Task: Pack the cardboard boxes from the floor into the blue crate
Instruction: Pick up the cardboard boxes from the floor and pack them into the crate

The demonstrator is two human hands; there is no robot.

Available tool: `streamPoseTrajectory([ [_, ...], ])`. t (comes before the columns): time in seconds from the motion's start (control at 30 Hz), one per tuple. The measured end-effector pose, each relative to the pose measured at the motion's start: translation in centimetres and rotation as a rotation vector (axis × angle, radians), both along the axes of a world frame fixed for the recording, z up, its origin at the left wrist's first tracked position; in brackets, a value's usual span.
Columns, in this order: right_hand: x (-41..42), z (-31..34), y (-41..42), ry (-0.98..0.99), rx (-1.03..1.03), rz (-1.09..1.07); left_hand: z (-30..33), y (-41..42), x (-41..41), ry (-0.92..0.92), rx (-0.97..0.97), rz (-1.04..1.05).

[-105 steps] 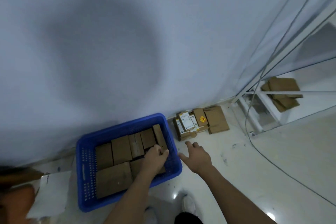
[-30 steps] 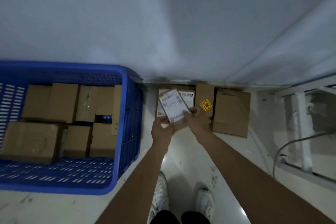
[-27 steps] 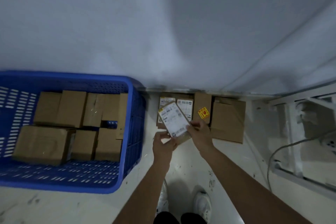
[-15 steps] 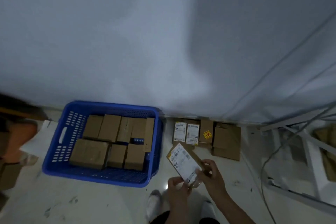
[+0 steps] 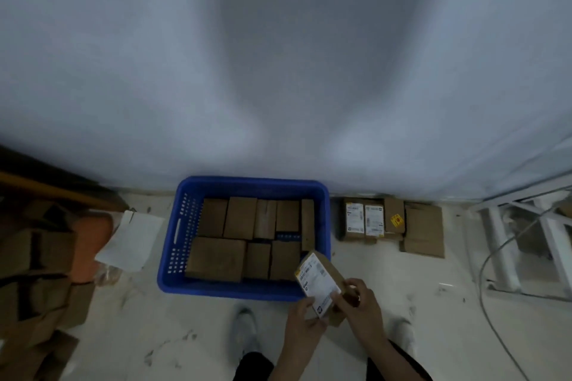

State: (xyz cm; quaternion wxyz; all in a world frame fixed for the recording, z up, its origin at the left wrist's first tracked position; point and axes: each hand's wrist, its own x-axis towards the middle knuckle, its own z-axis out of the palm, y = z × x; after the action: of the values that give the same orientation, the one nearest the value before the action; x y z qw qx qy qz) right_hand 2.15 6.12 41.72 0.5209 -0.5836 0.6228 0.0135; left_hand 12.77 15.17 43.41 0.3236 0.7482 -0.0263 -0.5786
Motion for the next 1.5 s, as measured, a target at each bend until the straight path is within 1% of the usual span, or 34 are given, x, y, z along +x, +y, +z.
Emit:
streamPoseTrajectory([
  [0.07, 2.4, -0.4, 2.6, 0.041, 0.035, -0.027, -1.1, 2.2, 2.7, -0.033, -0.017, -0.095],
  [0.17, 5.0, -1.9, 4.7, 0.091, -0.006, -0.035, -3.9, 3.9, 4.8, -0.072, -0.015, -0.177],
  [0.3, 6.8, -5.1, 4.9, 0.216, -0.051, 0.015, -8.2, 3.7, 5.5, -0.024, 0.008, -0.228],
  [0.43, 8.5, -10.5, 3.0, 0.393, -0.067, 0.119, -11.9, 1.2, 5.7, 0.030, 0.054, -0.208],
  [0.57, 9.2, -16.8, 0.7, 0.512, -0.070, 0.176, -18.3, -1.1, 5.2, 0.097, 0.057, -0.179],
  [0.8, 10.0, -27.0, -2.1, 0.590, -0.120, 0.288, -29.0, -3.1, 4.7, 0.111, 0.054, -0.076],
  [0.87, 10.3, -29.6, -1.8, 0.632, -0.165, 0.367, -31.6, -3.4, 4.8, 0.134, 0.085, -0.070],
  [0.97, 11.0, -33.3, -1.3, 0.703, -0.269, 0.570, -35.0, -3.4, 4.9, 0.179, 0.125, -0.083],
  [1.0, 11.1, -34.4, -1.2, 0.726, -0.263, 0.606, -36.0, -3.3, 4.9, 0.190, 0.143, -0.088],
  [1.1, 11.1, -37.6, -1.6, 0.769, -0.232, 0.641, -38.5, -3.4, 4.9, 0.240, 0.178, -0.058],
  [1.2, 11.3, -39.8, -2.5, 0.783, -0.253, 0.617, -40.2, -3.5, 4.8, 0.294, 0.181, -0.043],
  [1.37, 11.9, -42.3, -3.0, 0.797, -0.225, 0.621, -42.0, -3.3, 5.0, 0.364, 0.157, -0.016],
  [1.5, 12.6, -43.9, -3.5, 0.805, -0.197, 0.577, -43.8, -3.6, 5.8, 0.405, 0.149, -0.018],
])
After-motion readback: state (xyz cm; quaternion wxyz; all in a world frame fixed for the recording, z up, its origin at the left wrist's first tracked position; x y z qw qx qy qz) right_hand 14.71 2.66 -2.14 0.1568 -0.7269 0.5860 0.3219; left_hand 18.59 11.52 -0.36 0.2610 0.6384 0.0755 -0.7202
